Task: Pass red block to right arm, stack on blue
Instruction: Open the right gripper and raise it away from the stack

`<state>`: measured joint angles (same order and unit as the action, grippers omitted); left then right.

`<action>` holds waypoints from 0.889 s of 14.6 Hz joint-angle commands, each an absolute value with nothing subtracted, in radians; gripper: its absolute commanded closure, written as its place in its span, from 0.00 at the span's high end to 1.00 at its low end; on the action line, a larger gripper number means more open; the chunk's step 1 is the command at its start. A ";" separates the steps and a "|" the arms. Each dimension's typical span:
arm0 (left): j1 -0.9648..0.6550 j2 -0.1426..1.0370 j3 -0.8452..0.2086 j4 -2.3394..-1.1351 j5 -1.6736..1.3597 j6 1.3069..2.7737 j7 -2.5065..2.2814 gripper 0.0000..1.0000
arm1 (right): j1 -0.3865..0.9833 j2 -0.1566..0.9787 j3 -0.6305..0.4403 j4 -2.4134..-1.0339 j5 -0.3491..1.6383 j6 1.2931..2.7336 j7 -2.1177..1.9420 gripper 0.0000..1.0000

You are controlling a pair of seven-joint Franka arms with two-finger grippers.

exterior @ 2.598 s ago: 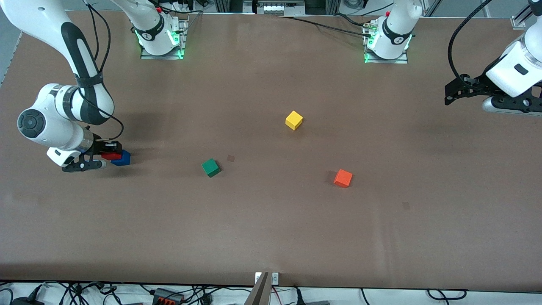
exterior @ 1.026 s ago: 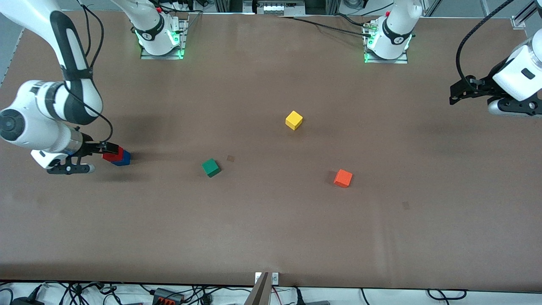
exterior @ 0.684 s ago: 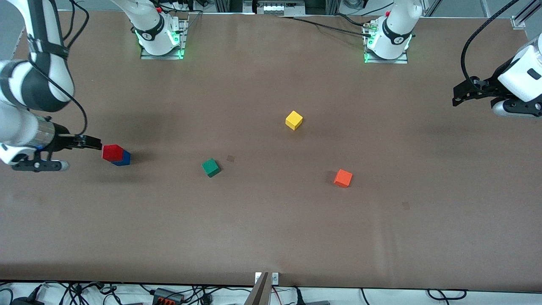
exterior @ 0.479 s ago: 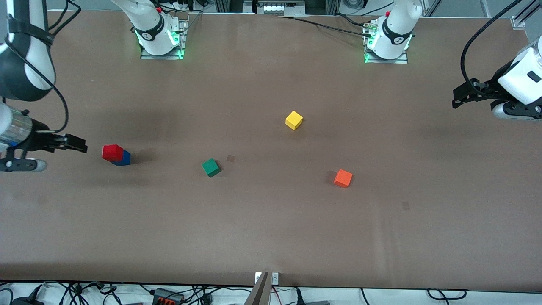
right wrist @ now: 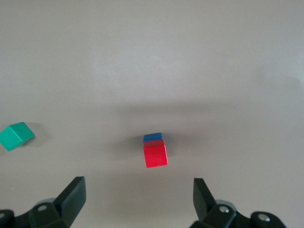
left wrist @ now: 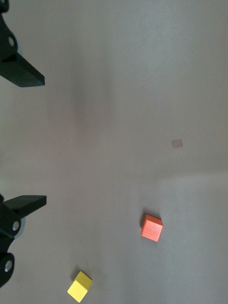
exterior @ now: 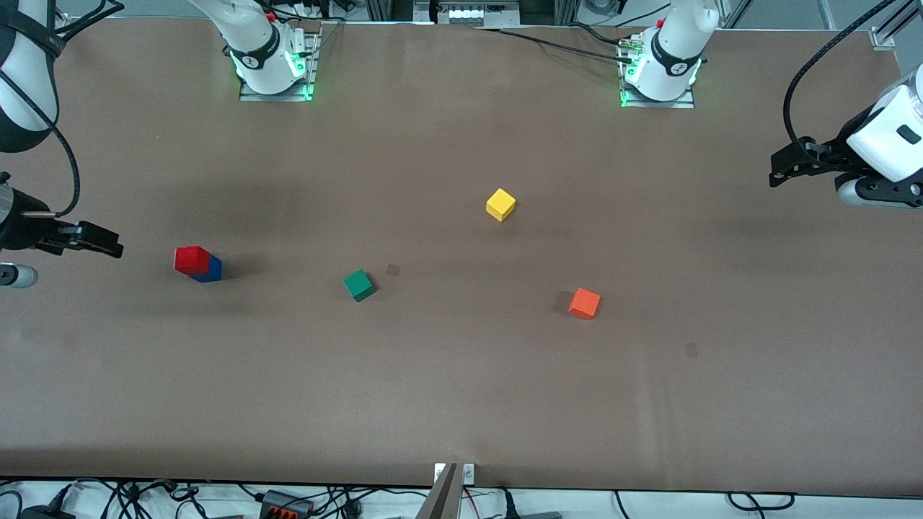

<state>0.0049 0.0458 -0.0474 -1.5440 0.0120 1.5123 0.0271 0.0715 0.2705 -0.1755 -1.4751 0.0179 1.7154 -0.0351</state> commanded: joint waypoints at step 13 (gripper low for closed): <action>0.012 0.060 -0.052 -1.511 0.000 1.486 0.035 1.00 | -0.083 0.190 -0.025 -1.454 0.006 1.675 -0.006 1.00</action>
<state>0.0050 0.0460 -0.0474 -1.5434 0.0120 1.5115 0.0271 -0.0409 0.2094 -0.0763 -1.4497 0.0180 1.6922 -0.0286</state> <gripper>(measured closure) 0.000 0.000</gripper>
